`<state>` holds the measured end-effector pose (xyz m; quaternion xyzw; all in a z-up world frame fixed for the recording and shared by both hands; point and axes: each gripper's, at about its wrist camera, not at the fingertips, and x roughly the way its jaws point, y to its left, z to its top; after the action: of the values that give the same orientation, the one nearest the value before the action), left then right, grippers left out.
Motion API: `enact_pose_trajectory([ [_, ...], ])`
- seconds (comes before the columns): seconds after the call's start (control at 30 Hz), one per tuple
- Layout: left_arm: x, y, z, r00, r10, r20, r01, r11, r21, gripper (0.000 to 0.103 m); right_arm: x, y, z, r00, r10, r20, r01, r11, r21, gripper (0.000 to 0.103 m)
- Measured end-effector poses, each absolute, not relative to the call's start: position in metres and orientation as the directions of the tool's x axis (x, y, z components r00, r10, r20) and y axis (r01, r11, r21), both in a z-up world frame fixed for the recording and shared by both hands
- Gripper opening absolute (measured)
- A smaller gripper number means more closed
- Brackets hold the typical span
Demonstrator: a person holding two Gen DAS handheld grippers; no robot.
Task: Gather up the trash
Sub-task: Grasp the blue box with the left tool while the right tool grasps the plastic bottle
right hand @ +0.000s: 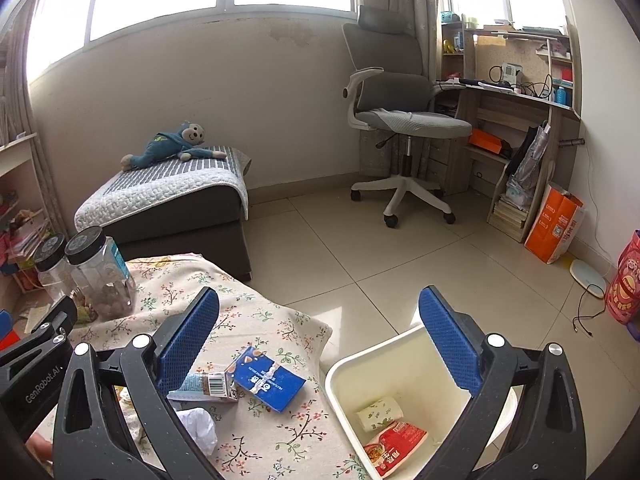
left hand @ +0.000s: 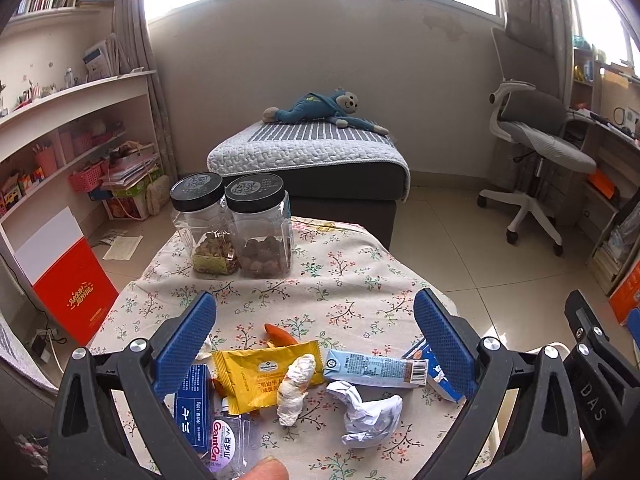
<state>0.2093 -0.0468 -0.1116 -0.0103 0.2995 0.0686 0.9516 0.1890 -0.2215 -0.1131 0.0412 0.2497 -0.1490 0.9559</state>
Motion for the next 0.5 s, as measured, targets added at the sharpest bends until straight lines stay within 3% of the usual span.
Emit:
enact_pose_trajectory([
  [0.17, 0.213, -0.016, -0.122, 0.758, 0.19, -0.624, -0.191, 0.979, 0.066, 0.096, 0.196, -0.203, -0.117, 0.83, -0.208, -0.517, 0.252, 0.968, 0.014, 0.096],
  [0.5, 0.24, 0.071, -0.194, 0.432, 0.22, -0.875, -0.213, 0.967, 0.138, 0.096, 0.214, -0.148, -0.134, 0.788, -0.075, -0.611, 0.081, 0.997, -0.018, 0.096],
])
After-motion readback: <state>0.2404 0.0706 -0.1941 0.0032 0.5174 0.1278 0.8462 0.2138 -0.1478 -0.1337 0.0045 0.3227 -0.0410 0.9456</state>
